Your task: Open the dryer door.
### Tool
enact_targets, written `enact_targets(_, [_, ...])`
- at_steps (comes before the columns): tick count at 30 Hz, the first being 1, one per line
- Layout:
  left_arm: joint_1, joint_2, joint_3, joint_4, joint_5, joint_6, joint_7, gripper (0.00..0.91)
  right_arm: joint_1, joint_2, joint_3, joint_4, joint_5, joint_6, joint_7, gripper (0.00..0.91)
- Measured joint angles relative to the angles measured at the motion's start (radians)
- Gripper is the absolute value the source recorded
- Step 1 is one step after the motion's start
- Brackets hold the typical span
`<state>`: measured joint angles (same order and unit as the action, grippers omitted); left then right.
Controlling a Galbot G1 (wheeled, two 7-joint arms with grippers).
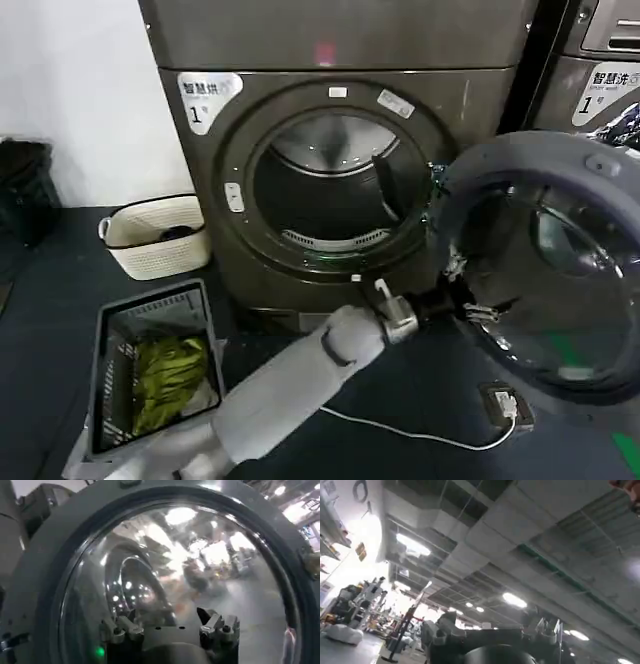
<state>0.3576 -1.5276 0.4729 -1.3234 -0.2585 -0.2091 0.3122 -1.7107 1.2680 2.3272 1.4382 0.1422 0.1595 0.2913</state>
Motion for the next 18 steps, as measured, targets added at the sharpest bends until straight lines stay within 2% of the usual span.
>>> enact_targets(5, [-0.027, -0.047, 0.001, 0.057, 0.018, 0.008, -0.025, 0.907, 0.001, 0.005, -0.006, -0.008, 0.01, 0.024, -0.003, 0.907])
enact_targets(9, [-0.034, -0.081, -0.01, 0.095, 0.044, 0.036, -0.08, 0.907, 0.008, 0.018, -0.017, -0.004, 0.01, 0.038, -0.007, 0.907])
enact_targets(18, [-0.012, -0.081, 0.009, 0.063, 0.052, 0.063, -0.045, 0.907, -0.004, 0.005, -0.012, -0.017, 0.076, 0.036, -0.045, 0.907])
